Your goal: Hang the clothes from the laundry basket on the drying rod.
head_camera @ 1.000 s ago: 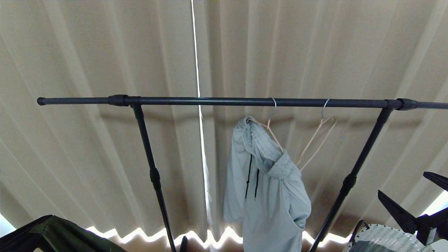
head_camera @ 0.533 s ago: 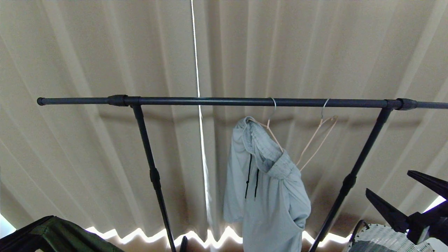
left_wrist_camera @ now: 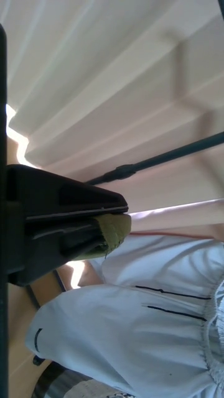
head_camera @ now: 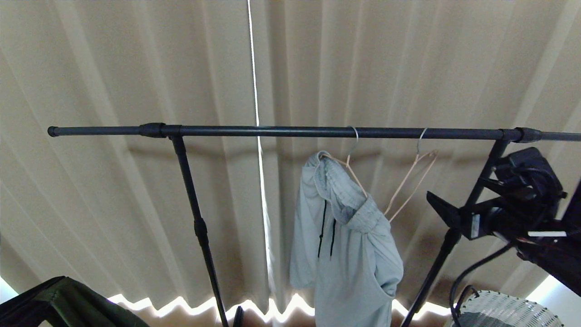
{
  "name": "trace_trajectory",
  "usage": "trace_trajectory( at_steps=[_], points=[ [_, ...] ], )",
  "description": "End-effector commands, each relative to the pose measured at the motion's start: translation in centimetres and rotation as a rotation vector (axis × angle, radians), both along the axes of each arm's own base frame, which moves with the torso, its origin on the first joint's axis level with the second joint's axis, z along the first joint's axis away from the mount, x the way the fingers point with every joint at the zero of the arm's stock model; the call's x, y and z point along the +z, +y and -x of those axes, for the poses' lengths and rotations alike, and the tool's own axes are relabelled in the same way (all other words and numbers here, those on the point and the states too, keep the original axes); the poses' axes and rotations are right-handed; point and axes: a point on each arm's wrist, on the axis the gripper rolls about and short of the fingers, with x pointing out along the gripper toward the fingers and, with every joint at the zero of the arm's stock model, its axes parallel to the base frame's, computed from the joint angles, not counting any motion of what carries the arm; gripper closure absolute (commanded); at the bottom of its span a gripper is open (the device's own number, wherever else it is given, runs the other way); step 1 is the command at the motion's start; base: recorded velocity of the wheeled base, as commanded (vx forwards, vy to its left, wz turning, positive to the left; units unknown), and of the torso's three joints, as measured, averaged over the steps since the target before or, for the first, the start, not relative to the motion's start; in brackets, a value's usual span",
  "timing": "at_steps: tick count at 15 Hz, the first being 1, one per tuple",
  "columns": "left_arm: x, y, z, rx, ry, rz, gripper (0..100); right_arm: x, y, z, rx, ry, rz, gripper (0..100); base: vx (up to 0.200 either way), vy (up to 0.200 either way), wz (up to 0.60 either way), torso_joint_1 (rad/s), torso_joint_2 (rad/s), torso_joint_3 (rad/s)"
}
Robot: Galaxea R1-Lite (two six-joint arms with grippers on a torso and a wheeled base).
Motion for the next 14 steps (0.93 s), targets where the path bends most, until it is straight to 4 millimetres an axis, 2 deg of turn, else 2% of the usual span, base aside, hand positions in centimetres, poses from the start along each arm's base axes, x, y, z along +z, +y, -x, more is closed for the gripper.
trace_trajectory(
  at_steps=[1, 3, 5, 11, 14],
  points=[
    [0.2, 0.0, 0.1, 0.001, -0.011, 0.003, 100, -1.4, 1.0, -3.3, -0.021, 0.057, 0.014, 0, 0.0, 0.0, 0.0, 0.0, 0.0, 0.0],
    [0.2, 0.0, 0.2, 0.002, -0.014, 0.005, 100, -2.1, 1.7, -5.7, -0.054, 0.072, 0.026, 0, 0.0, 0.0, 0.0, 0.0, 0.0, 0.0],
    [0.0, 0.1, 0.3, 0.007, -0.009, 0.004, 100, -2.8, 2.2, -6.6, -0.064, 0.088, 0.036, 0, 0.0, 0.0, 0.0, 0.0, 0.0, 0.0],
    [-0.1, 0.3, 0.3, 0.047, -0.008, 0.003, 100, -4.0, 3.7, -7.5, -0.06, 0.115, 0.058, 0, 0.0, 0.0, 0.0, 0.0, 0.0, 0.0],
    [-0.2, 0.3, 0.2, 0.044, -0.005, 0.002, 100, -3.0, 4.3, -7.4, -0.041, 0.078, 0.043, 0, 0.0, 0.0, 0.0, 0.0, 0.0, 0.0]
  ],
)
